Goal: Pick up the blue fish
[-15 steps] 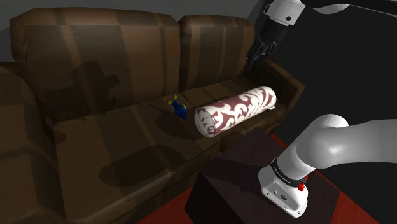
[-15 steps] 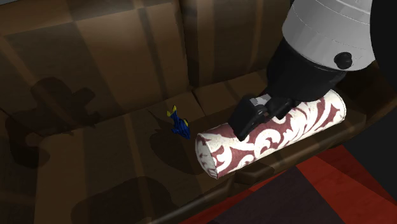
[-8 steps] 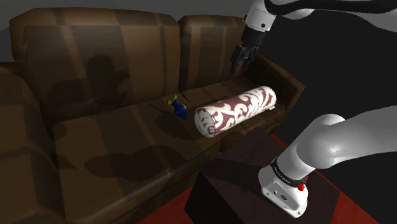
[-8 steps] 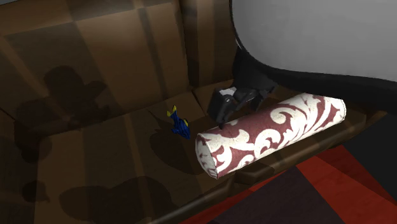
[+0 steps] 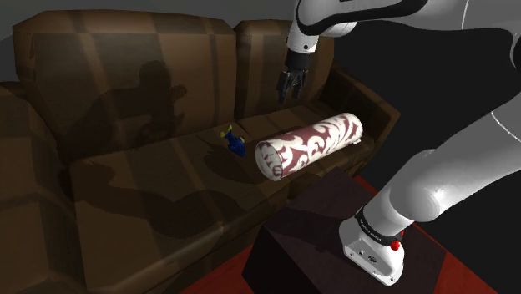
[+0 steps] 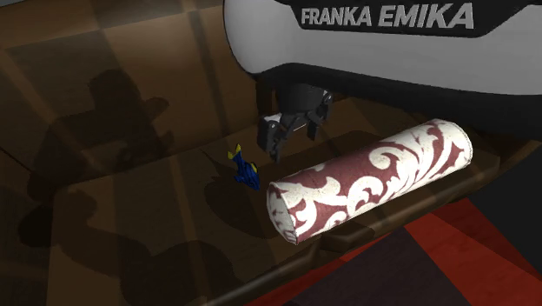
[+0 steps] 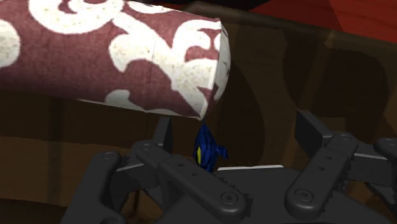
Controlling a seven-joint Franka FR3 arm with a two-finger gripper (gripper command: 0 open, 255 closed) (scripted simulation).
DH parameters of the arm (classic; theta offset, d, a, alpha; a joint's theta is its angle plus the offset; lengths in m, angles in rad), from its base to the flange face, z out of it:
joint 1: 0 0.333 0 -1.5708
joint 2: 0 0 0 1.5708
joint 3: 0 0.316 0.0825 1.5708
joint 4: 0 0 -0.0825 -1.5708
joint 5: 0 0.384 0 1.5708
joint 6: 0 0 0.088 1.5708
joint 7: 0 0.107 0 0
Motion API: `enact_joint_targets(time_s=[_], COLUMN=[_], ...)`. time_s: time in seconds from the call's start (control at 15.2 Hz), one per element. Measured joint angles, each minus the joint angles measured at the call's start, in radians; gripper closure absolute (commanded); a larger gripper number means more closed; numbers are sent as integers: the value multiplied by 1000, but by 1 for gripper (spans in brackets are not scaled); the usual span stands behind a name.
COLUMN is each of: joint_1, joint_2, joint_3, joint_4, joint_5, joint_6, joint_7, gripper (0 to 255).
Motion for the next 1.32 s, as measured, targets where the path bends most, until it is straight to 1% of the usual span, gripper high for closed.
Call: enact_joint_targets(time_s=[0.33,0.73,1.12,1.32], joint_1=[7,18,32,38], joint_2=[217,477,757,917], joint_3=[6,15,23,24], joint_4=[124,309,563,738], joint_5=[-16,-39,-67,-83], joint_6=[22,11,-48,-105], joint_7=[-32,-60,-83,-100], gripper=[0,0,0,0])
